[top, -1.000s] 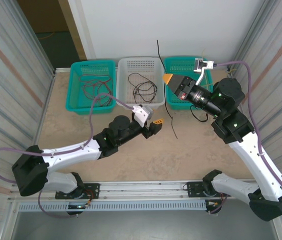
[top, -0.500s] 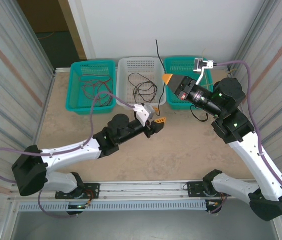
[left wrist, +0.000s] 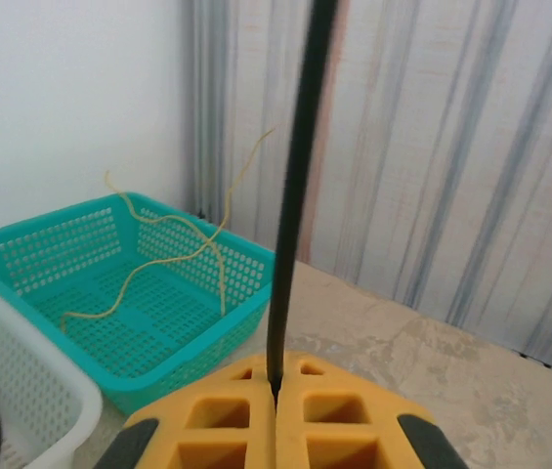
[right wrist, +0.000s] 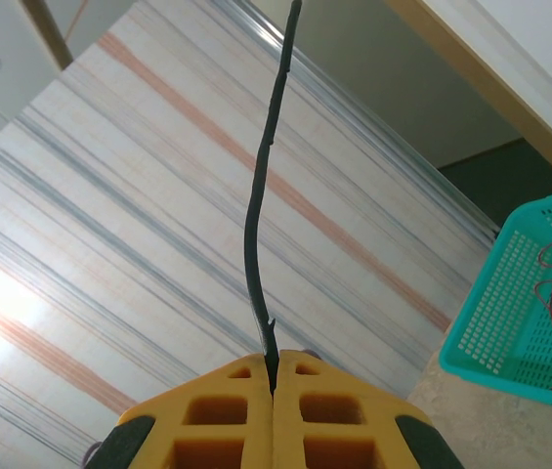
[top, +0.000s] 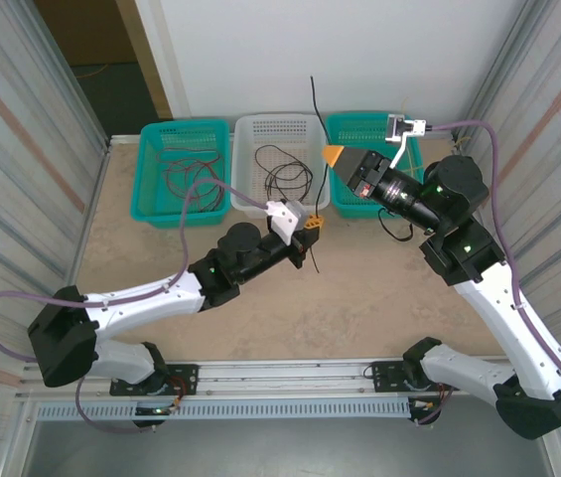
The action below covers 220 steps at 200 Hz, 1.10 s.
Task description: Untangle the cables
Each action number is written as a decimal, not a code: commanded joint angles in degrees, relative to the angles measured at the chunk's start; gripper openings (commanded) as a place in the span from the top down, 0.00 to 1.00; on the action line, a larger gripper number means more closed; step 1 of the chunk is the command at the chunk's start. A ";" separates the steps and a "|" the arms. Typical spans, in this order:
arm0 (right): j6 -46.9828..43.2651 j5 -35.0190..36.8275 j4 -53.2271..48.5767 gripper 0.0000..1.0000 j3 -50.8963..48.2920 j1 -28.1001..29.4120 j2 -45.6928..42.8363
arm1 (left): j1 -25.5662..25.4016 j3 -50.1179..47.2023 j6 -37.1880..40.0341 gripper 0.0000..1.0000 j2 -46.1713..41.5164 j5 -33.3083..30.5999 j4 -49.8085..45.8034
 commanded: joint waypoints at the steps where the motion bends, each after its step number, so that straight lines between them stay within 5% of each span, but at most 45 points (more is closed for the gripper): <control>1: -0.03 -1.30 4.64 0.99 -2.10 -0.26 -3.12 | 2.87 3.06 -7.48 1.00 -0.35 -7.99 -6.40; 44: -1.33 -0.90 6.37 0.97 -7.96 -0.26 -5.68 | 11.30 9.93 -22.62 1.00 1.45 -5.24 -20.28; 76: -4.00 3.32 1.87 0.54 -10.09 -0.26 -7.32 | 11.64 14.49 -20.00 1.00 2.77 -5.10 -24.38; 102: -9.39 12.10 -11.41 0.42 -7.41 -1.24 -8.36 | 12.81 21.20 -15.16 1.00 4.60 -11.13 -32.35; 150: -11.82 16.79 -23.89 0.39 -8.91 -4.30 -11.35 | 20.78 41.69 -10.91 1.00 16.98 -8.33 -45.46; 220: -13.15 18.97 -31.46 0.38 -11.76 -4.40 -15.94 | 24.77 72.70 -2.86 1.00 40.49 -9.42 -55.52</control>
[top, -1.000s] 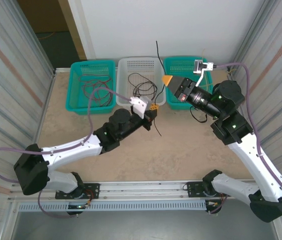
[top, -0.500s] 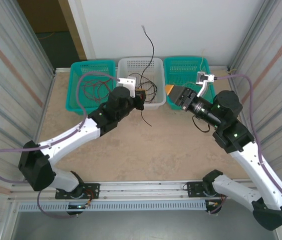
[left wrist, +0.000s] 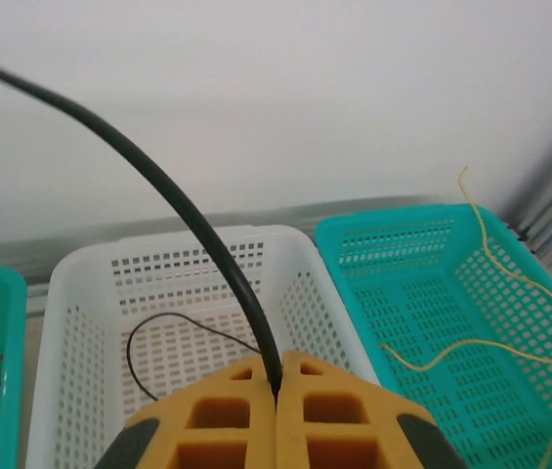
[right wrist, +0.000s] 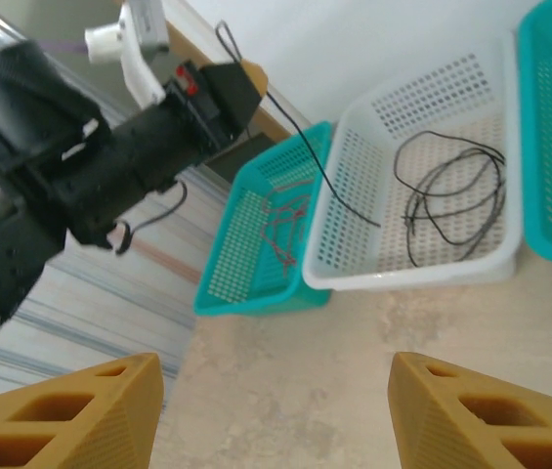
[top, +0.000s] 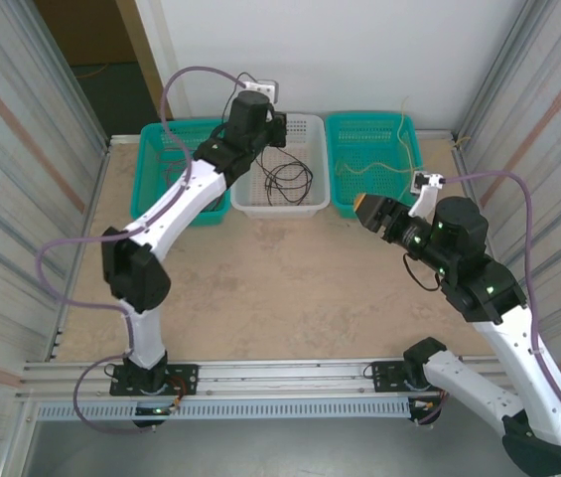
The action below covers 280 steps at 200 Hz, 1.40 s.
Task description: Untangle the cables
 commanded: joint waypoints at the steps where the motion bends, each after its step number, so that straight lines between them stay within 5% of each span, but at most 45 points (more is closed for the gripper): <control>1: -2.41 2.20 -4.01 0.38 -0.37 -0.26 -1.77 | 1.01 9.49 4.03 1.00 6.35 -0.21 -7.11; 6: -2.66 2.37 -4.30 0.38 -0.30 -0.26 -1.91 | 1.14 11.91 4.03 0.98 8.20 0.23 -9.04; 25: -4.00 3.40 -5.93 0.38 0.68 -0.34 -1.82 | 1.18 18.81 3.33 0.61 14.53 2.62 -15.33; 39: -5.03 4.36 -7.30 0.38 1.67 -0.58 -1.45 | 0.76 18.22 2.27 0.49 15.54 2.66 -16.55; 89: -6.74 6.89 -10.78 0.38 4.24 -1.91 0.27 | -1.95 11.37 2.49 0.35 9.27 -5.11 -17.95; 117: -7.29 10.42 -11.25 0.36 5.09 -2.01 0.05 | -3.87 1.94 4.68 0.30 -3.11 -7.51 -15.17; 140: -6.50 17.64 -9.13 0.30 2.87 -2.01 -2.81 | -4.98 -14.50 5.72 0.02 -16.94 -7.73 -6.15; 156: -8.26 18.65 -3.03 0.21 -2.42 -2.01 -5.90 | -5.10 -26.25 7.01 0.01 -26.21 -8.46 -0.30; 167: -8.90 18.91 1.80 0.00 -7.30 -2.01 -7.89 | -4.87 -34.04 8.56 0.01 -31.67 -13.71 3.67; 190: -7.76 30.58 3.10 0.01 -15.84 -2.02 -10.03 | -0.08 -46.95 5.70 0.01 -39.20 -24.75 3.92; 239: -9.48 71.88 7.21 0.01 -33.35 -3.07 -2.81 | 17.17 -70.27 8.24 0.01 -43.72 -30.80 10.73; 280: -12.00 72.46 22.64 0.01 -41.71 -8.73 8.82 | 27.71 -83.25 7.42 0.01 -38.10 -24.63 33.63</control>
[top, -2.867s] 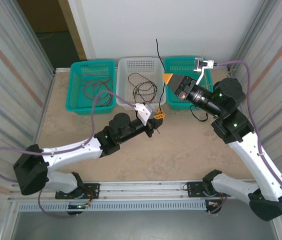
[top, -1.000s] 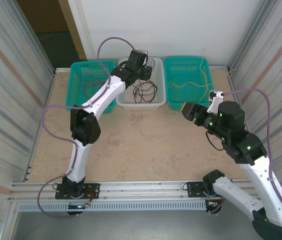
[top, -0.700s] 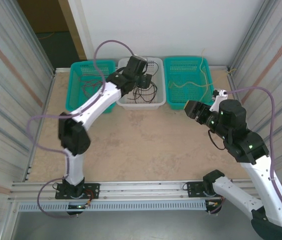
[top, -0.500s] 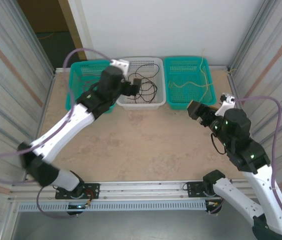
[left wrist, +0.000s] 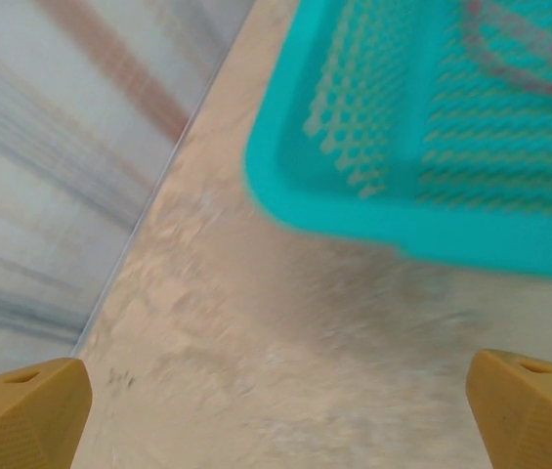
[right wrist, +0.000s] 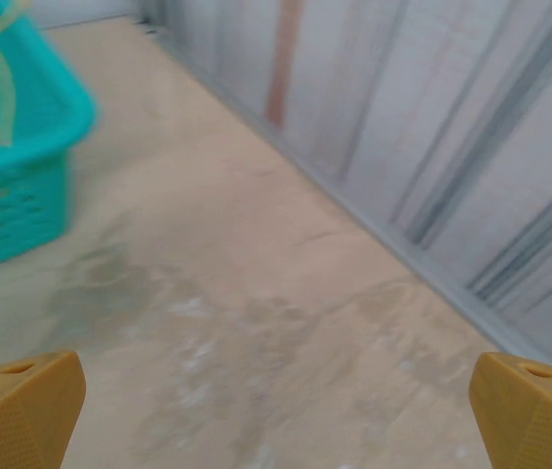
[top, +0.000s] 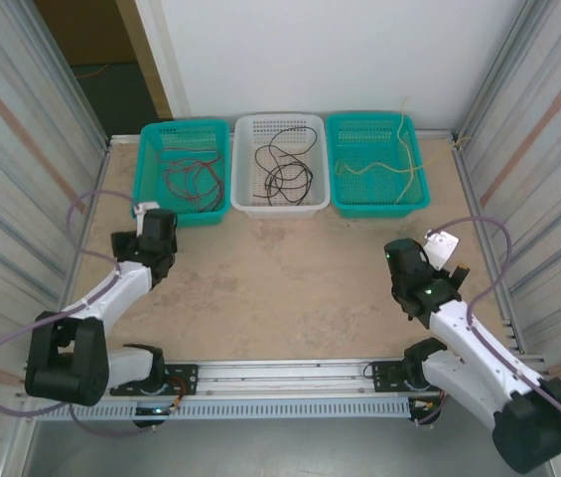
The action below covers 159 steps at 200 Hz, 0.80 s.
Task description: Untangle the cables
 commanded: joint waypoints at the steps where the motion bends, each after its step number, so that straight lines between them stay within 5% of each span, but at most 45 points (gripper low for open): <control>1: -3.17 6.88 13.95 0.01 -3.86 -2.83 4.23 | 3.24 -3.99 -0.93 0.01 1.68 1.75 18.05; 25: -13.42 -13.34 29.54 0.01 -5.86 -9.76 11.27 | 6.20 -9.02 -3.94 0.01 5.03 12.35 32.44; 52: -24.39 -21.00 47.81 0.01 -5.82 -13.15 21.04 | 6.09 -13.38 1.50 0.01 9.56 18.15 48.59; 64: -26.80 -27.33 55.80 0.01 -6.89 -15.99 23.70 | 6.68 -11.78 1.70 0.01 8.60 23.84 42.85; 83: -25.05 -42.35 63.80 0.01 -8.06 -22.70 27.04 | 6.40 -11.23 5.90 0.01 12.50 32.88 46.24; 93: -25.34 -46.47 69.67 0.01 -8.87 -24.48 31.57 | 5.19 -11.87 8.85 0.01 17.43 30.47 54.69; 109: -27.76 -52.33 82.44 0.01 -8.55 -25.03 42.08 | 6.70 -11.48 5.17 0.01 15.04 31.56 49.10; 122: -28.77 -56.79 63.03 0.01 -1.73 -24.88 38.57 | 6.62 -11.61 5.46 0.01 15.56 30.99 50.58; 133: -29.45 -56.29 72.24 0.01 -3.60 -24.49 41.47 | 7.06 -11.50 5.06 0.01 15.21 31.99 49.36; 142: -28.17 -55.67 64.25 0.01 -2.08 -24.91 39.03 | 6.98 -12.04 5.39 0.01 15.92 31.78 51.53; 159: -28.81 -54.54 67.74 0.01 -2.76 -24.31 40.02 | 6.91 -11.69 5.22 0.01 14.77 31.89 48.94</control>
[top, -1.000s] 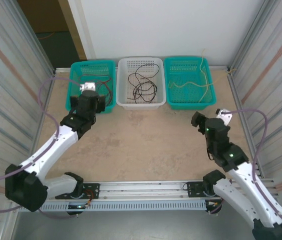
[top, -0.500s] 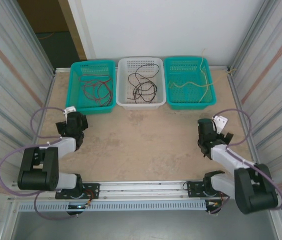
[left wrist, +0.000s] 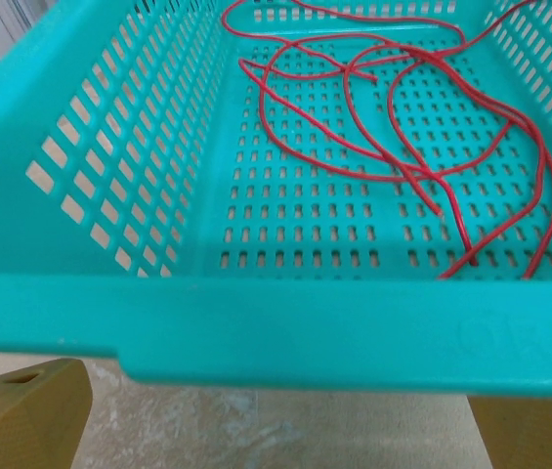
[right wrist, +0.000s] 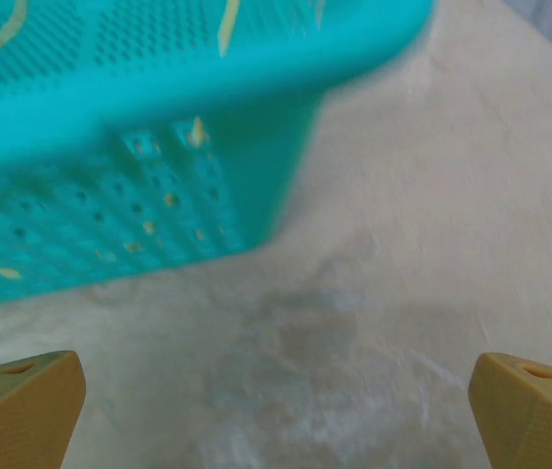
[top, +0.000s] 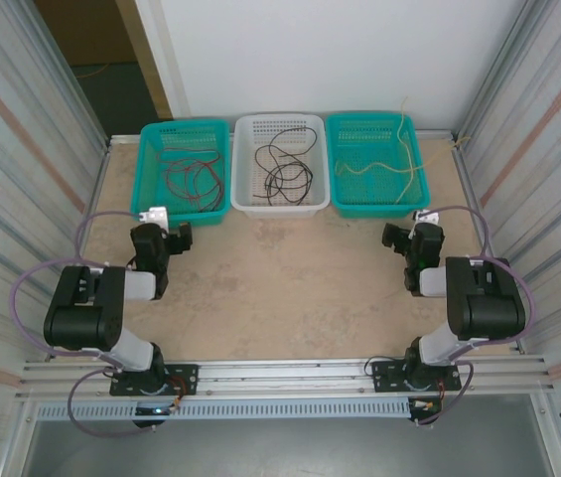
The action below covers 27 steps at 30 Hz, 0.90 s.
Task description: Untangle the cables
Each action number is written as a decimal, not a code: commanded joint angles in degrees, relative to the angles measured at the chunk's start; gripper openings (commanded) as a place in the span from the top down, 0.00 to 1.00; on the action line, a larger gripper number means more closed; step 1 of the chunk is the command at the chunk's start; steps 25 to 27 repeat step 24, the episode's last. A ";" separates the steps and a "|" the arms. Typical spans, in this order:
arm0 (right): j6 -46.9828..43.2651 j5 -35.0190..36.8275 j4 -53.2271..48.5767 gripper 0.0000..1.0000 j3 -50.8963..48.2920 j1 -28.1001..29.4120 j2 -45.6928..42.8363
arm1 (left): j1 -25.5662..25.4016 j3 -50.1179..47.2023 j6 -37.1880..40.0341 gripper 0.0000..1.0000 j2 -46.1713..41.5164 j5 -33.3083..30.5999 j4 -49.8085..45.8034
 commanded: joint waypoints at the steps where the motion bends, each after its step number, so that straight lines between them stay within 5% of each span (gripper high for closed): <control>1: -1.90 -2.59 1.11 0.01 1.55 0.30 -0.74 | 0.28 0.16 0.90 0.01 -0.90 1.47 1.36; 3: -2.43 -1.37 2.33 0.01 1.18 1.06 -0.39 | -1.50 0.66 1.84 0.01 -0.68 -1.87 0.81; 27: -2.98 -6.50 -0.03 0.01 1.85 -0.01 -0.88 | -0.97 0.69 1.99 0.01 -0.70 -0.17 0.77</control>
